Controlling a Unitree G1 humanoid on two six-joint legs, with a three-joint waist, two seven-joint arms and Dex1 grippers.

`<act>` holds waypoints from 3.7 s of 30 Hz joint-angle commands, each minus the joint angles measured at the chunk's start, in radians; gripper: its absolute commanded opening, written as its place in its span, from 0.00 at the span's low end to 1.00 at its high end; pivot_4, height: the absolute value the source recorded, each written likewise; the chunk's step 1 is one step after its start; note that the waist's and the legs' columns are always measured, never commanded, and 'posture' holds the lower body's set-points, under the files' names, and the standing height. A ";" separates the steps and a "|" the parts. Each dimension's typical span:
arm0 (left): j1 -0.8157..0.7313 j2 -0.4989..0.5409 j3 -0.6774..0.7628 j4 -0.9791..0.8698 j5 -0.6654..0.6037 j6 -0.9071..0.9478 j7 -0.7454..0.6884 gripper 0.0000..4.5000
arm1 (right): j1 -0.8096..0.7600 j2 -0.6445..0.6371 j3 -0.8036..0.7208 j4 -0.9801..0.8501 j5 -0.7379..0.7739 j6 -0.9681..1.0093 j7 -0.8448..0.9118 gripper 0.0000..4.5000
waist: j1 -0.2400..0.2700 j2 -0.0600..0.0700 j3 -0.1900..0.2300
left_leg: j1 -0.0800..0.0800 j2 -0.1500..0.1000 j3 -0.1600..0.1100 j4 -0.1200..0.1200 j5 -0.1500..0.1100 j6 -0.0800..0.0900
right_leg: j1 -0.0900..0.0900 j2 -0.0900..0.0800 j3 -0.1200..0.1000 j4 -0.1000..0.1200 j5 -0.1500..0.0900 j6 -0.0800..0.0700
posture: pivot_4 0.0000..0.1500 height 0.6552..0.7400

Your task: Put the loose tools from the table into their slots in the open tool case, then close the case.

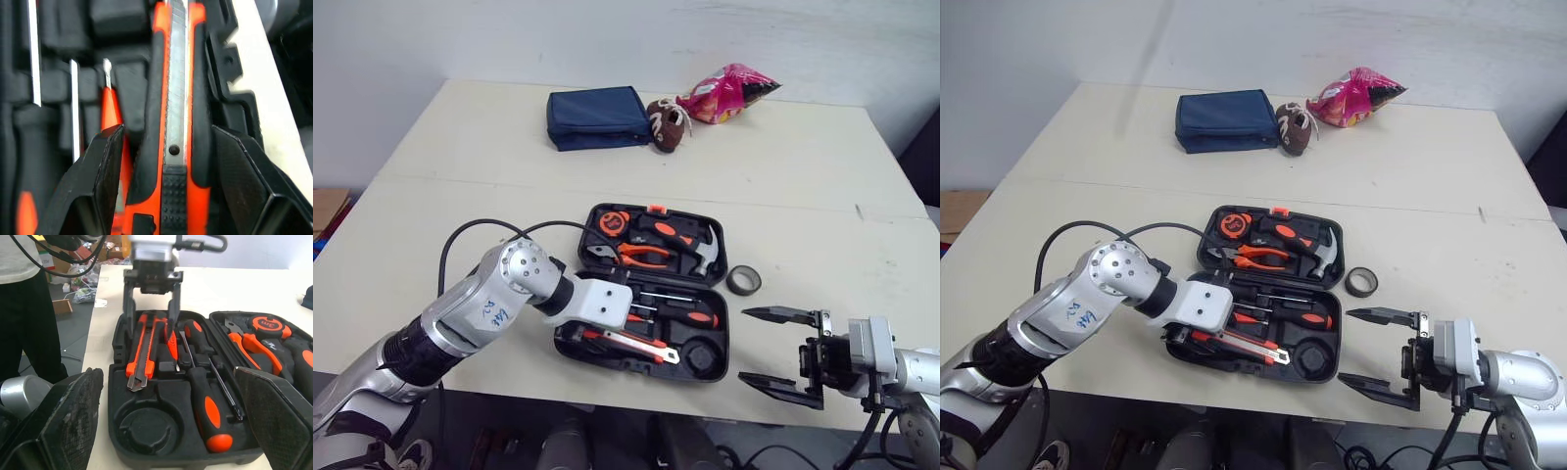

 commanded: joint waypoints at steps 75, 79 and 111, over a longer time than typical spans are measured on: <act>0.418 0.125 0.891 1.007 -0.222 -0.760 0.247 1.00 | 0.064 -0.096 -0.593 0.753 -0.169 -0.342 -0.209 1.00 | -0.004 0.005 -0.008 | 0.017 -0.002 0.003 -0.019 -0.004 0.001 | 0.014 -0.004 -0.001 -0.014 0.000 0.000 | 1.00 1.00; 0.398 0.101 0.898 0.932 -0.262 -0.721 0.255 1.00 | 0.016 -0.090 -0.515 0.700 -0.165 -0.349 -0.191 1.00 | -0.009 0.005 -0.008 | 0.017 -0.002 0.003 -0.019 -0.004 0.001 | 0.014 -0.005 -0.001 -0.012 0.000 0.000 | 1.00 1.00; 0.339 -0.051 0.564 0.113 -0.537 -0.173 0.189 1.00 | -0.669 -0.397 0.479 0.154 -0.423 0.606 -0.128 1.00 | -0.029 0.006 -0.005 | 0.000 0.000 0.001 -0.011 0.001 -0.002 | -0.003 -0.002 -0.001 -0.007 0.000 0.000 | 1.00 1.00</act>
